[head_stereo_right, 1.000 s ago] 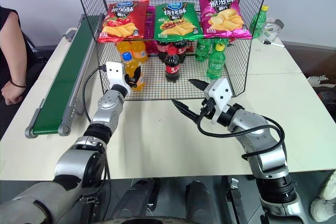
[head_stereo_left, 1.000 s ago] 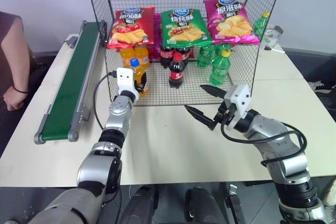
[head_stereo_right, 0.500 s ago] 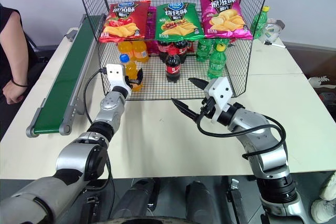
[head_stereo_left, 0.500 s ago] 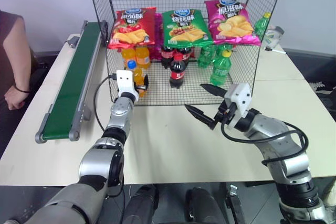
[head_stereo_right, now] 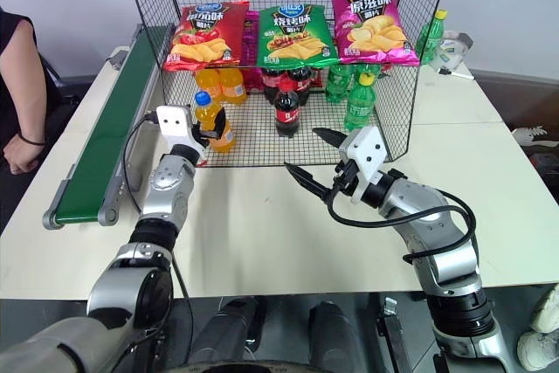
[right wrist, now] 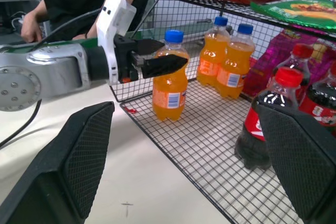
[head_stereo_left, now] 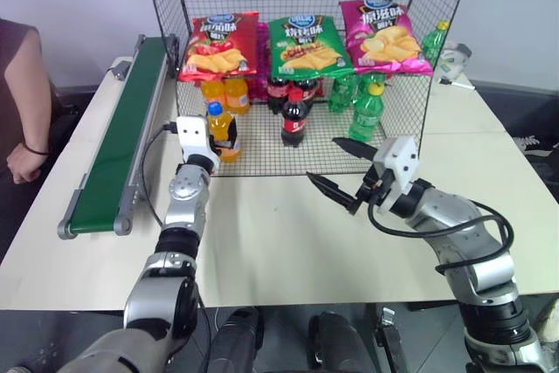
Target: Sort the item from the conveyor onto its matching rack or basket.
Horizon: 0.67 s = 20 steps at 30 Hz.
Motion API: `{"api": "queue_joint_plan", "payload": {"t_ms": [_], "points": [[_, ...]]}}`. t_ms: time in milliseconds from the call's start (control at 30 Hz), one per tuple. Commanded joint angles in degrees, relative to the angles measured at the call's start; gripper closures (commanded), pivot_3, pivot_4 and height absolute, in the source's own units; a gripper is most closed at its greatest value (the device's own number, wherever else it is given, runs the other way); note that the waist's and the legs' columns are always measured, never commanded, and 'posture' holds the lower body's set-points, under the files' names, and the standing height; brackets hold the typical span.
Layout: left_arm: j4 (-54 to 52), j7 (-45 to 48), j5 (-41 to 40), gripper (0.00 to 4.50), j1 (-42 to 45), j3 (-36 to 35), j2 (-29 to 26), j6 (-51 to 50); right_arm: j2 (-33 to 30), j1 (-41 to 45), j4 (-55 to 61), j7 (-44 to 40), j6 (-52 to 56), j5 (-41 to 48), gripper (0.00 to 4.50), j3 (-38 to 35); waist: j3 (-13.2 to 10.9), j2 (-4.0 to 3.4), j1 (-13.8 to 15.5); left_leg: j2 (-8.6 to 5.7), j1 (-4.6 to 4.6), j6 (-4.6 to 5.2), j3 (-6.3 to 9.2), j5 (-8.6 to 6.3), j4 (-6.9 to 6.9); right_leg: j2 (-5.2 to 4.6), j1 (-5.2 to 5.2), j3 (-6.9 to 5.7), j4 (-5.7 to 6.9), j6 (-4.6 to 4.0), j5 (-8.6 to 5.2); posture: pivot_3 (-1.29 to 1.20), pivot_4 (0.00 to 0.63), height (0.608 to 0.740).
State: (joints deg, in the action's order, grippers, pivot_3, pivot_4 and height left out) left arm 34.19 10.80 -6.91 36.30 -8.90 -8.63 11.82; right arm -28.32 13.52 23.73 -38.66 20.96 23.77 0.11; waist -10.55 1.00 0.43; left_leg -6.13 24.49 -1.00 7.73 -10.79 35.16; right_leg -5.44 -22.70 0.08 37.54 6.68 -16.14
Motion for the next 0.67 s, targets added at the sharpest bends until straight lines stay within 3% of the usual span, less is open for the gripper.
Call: {"api": "queue_joint_plan", "payload": {"t_ms": [33, 167, 333, 533, 667], "points": [[-14.3, 2.5, -2.3, 0.05, -3.6, 1.1, -1.4, -7.4, -0.3, 0.5, 1.7, -0.5, -1.1, 0.8, 0.0, -1.3, 0.0, -0.01, 0.0, 0.0, 0.0, 0.0, 0.0, 0.0, 0.0, 0.0, 0.0, 0.0, 0.0, 0.0, 0.0, 0.0, 0.15, 0.74], [-28.4, 6.4, -4.5, 0.05, -9.1, 2.0, -5.1, -16.4, -0.7, 0.7, 1.3, -1.0, -1.3, 0.7, 0.0, -1.7, 0.0, -0.02, 0.0, 0.01, -0.01, 0.0, 0.0, 0.0, 0.0, 0.0, 0.0, 0.02, 0.01, -0.01, 0.0, 0.0, 0.15, 0.74], [-43.0, 15.6, -12.6, 0.05, -16.9, -0.8, -15.7, -31.3, -2.5, 1.3, -0.4, -2.8, -2.0, 1.0, 0.0, -3.6, 0.0, -0.08, -0.4, 0.06, -0.02, -0.01, -0.01, 0.0, -0.05, -0.01, -0.04, 0.06, 0.01, -0.03, -0.01, 0.0, 0.15, 0.74], [-48.7, 21.7, -18.8, 0.05, -24.0, -7.4, -24.9, -37.9, -4.8, 0.5, -1.3, -5.7, -1.4, 2.2, 0.0, -5.5, 0.0, -0.11, 0.0, 0.08, -0.03, -0.01, -0.01, -0.01, -0.06, -0.08, -0.03, 0.07, -0.01, -0.05, -0.02, 0.0, 0.15, 0.74], [-48.6, 22.9, -19.6, 0.05, -26.0, -10.4, -28.0, -38.8, -5.9, 0.2, -2.1, -7.0, -1.5, 2.4, 0.0, -6.2, 0.0, -0.11, 0.3, 0.07, -0.04, -0.01, -0.01, -0.02, -0.06, -0.12, 0.0, 0.11, -0.03, -0.06, -0.03, 0.0, 0.15, 0.74]]}}
